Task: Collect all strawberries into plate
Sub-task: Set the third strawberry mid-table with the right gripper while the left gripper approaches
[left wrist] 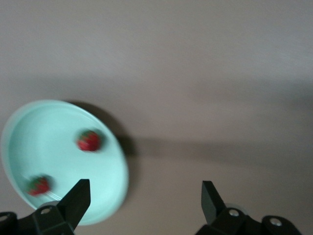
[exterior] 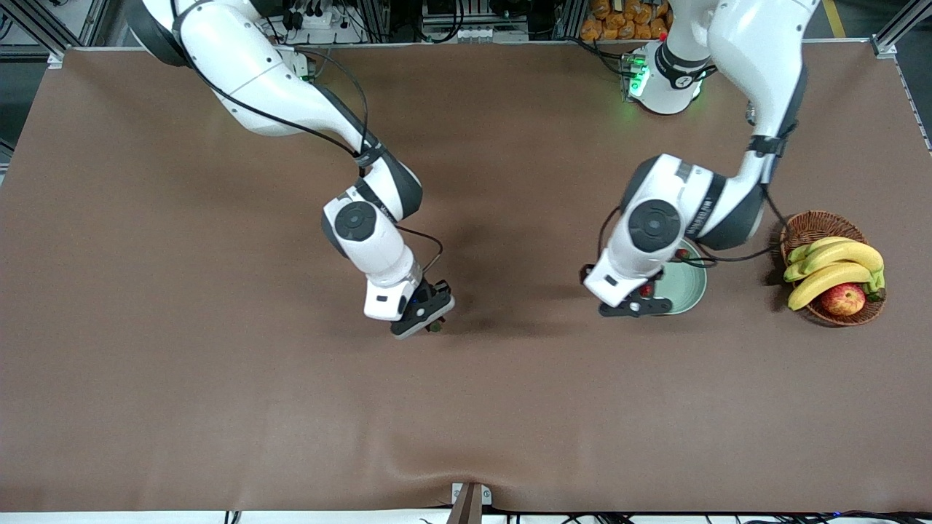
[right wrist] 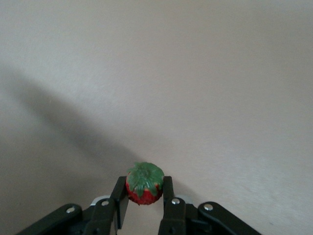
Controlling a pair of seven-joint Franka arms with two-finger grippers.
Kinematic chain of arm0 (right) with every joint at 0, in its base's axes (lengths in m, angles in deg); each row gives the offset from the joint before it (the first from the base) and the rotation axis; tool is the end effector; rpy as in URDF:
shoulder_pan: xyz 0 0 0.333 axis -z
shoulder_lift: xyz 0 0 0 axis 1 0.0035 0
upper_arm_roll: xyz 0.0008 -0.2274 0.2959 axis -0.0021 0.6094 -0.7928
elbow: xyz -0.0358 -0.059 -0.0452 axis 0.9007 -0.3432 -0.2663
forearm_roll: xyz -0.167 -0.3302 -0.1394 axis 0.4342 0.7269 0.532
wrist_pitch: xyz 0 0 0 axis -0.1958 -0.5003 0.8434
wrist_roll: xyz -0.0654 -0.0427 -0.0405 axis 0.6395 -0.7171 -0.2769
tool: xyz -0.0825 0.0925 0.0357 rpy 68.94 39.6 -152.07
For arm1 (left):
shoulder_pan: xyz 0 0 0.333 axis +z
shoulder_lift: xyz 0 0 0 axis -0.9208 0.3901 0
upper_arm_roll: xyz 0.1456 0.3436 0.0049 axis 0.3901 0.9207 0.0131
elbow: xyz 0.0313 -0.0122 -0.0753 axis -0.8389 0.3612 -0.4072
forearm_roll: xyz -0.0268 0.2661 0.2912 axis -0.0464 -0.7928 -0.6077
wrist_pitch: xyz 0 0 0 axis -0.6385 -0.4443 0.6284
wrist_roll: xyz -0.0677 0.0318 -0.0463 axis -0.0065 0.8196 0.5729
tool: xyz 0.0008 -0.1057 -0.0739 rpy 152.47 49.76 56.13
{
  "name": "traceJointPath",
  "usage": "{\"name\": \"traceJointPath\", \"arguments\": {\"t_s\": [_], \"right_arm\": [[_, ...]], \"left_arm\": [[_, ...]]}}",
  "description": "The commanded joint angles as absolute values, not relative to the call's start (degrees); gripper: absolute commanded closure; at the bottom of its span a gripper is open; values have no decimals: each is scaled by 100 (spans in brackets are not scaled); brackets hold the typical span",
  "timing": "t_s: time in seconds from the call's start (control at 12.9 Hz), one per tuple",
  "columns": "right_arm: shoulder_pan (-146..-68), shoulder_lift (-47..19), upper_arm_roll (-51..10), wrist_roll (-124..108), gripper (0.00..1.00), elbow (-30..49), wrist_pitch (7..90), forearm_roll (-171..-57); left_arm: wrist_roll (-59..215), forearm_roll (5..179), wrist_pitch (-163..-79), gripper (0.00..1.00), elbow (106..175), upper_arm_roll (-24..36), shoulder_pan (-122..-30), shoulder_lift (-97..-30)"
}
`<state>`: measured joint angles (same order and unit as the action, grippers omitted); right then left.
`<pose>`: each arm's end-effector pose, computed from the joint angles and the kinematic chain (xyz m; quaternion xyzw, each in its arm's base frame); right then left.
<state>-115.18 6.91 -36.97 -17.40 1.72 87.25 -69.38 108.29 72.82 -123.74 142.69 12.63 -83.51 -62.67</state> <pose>0.6419 0.4405 0.2421 -0.9423 -0.2843 -0.1556 0.0838 0.5978 -0.2882 0.3188 -0.9966 -0.0353 0.0419 0.0620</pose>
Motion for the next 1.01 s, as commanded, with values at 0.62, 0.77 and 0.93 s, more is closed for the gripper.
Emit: {"name": "traceJointPath", "arguments": {"t_s": [0.62, 0.77, 0.93], "right_arm": [[-11687, 676, -3242, -1785, 0, -78, 8481, -6717], [-11547, 395, -2996, -1741, 0, 72, 8034, -6717], [-11249, 157, -2942, -1732, 0, 212, 7883, -6717]], "left_arm": [[13196, 8025, -13021, 0, 12878, 1147, -9393, -5023], [13452, 8016, -13698, 0, 12729, 1155, -9472, -4822], [13374, 7990, -14129, 0, 12265, 1199, -9472, -4488]]}}
